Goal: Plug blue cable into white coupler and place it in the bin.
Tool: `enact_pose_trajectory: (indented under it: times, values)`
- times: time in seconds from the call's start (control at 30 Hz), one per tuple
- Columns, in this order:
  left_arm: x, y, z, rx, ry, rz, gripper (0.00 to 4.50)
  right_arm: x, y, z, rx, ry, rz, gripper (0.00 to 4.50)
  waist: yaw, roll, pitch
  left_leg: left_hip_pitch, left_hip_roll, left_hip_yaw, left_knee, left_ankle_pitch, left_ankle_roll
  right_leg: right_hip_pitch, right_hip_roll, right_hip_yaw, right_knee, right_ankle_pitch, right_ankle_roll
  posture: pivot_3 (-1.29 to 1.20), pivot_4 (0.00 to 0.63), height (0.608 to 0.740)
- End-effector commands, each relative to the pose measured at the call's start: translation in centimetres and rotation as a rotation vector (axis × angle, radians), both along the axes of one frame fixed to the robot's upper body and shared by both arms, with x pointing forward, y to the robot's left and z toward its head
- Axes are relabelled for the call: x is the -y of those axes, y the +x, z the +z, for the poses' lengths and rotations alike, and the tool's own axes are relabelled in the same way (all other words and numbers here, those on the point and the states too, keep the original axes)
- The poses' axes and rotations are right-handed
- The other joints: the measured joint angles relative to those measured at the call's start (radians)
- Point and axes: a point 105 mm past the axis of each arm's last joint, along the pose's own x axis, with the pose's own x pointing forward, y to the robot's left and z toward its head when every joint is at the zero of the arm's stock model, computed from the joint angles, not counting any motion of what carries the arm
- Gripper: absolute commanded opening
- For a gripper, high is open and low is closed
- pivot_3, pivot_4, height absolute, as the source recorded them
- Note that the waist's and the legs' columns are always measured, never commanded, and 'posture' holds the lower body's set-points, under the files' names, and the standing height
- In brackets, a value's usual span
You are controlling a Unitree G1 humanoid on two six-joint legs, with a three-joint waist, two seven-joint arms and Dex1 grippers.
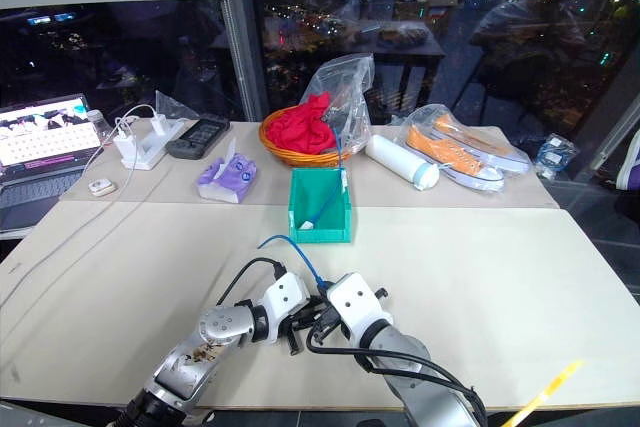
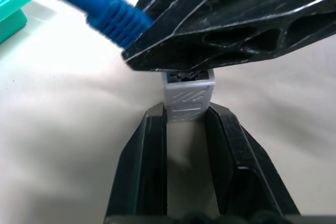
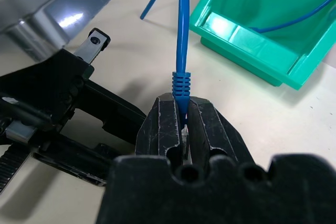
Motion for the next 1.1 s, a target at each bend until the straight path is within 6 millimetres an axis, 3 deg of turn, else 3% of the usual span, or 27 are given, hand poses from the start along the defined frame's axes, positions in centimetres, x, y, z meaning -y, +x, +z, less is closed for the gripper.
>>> enact_pose_trajectory:
  times: [0.03,0.1,0.2,0.47,0.77,0.97,1.1]
  values:
    - [-0.9,1.0,3.1,0.092,-0.096,0.056,0.59,5.0,-2.2,-5.6,-0.333,-0.102,-0.194,0.0,0.01,0.002,0.005,-0.005,0.0,0.0,0.0,0.0,-0.002,0.0,0.0,0.0,0.0,0.002,0.005,0.0,0.15,0.722]
    - [-1.2,1.3,3.7,0.103,-0.127,0.084,0.59,5.3,-1.6,-2.9,-0.272,-0.023,-0.232,0.0,0.02,0.007,0.009,-0.012,0.0,-0.002,0.002,0.003,-0.009,-0.008,0.0,0.0,-0.001,0.004,0.005,0.0,0.15,0.722]
    - [-1.2,1.6,4.3,0.118,-0.171,0.109,0.59,5.6,-1.4,-1.1,-0.248,0.013,-0.233,0.0,0.032,0.014,0.018,-0.028,-0.001,-0.003,0.003,0.008,-0.023,-0.024,-0.001,0.0,0.0,0.01,-0.002,0.0,0.15,0.722]
    - [-0.6,1.6,4.6,0.132,-0.199,0.102,0.59,6.2,-1.3,-1.3,-0.29,0.018,-0.256,0.0,0.044,0.011,0.038,-0.033,-0.002,-0.003,0.003,0.004,-0.015,-0.03,-0.001,0.0,0.0,0.01,-0.003,0.0,0.15,0.722]
    - [-0.5,1.5,4.6,0.139,-0.207,0.097,0.59,6.4,-0.6,-0.6,-0.299,0.116,-0.291,0.0,0.046,0.008,0.041,-0.033,-0.002,-0.003,0.003,0.007,-0.021,-0.03,-0.001,-0.001,0.0,0.01,-0.003,0.0,0.15,0.722]
    - [-0.2,1.3,4.9,0.148,-0.224,0.079,0.59,4.4,0.9,5.2,-0.285,0.684,-0.24,0.0,0.039,0.014,0.05,-0.035,-0.001,-0.003,0.003,0.007,-0.021,-0.032,-0.001,0.0,0.001,0.011,-0.003,0.0,0.15,0.722]
    - [0.6,0.9,5.1,0.16,-0.248,0.039,0.59,3.4,0.7,7.8,-0.295,0.922,-0.143,0.0,0.043,0.018,0.053,-0.048,-0.002,-0.004,0.008,0.013,-0.03,-0.043,-0.001,-0.001,0.002,0.017,-0.002,0.0,0.15,0.722]
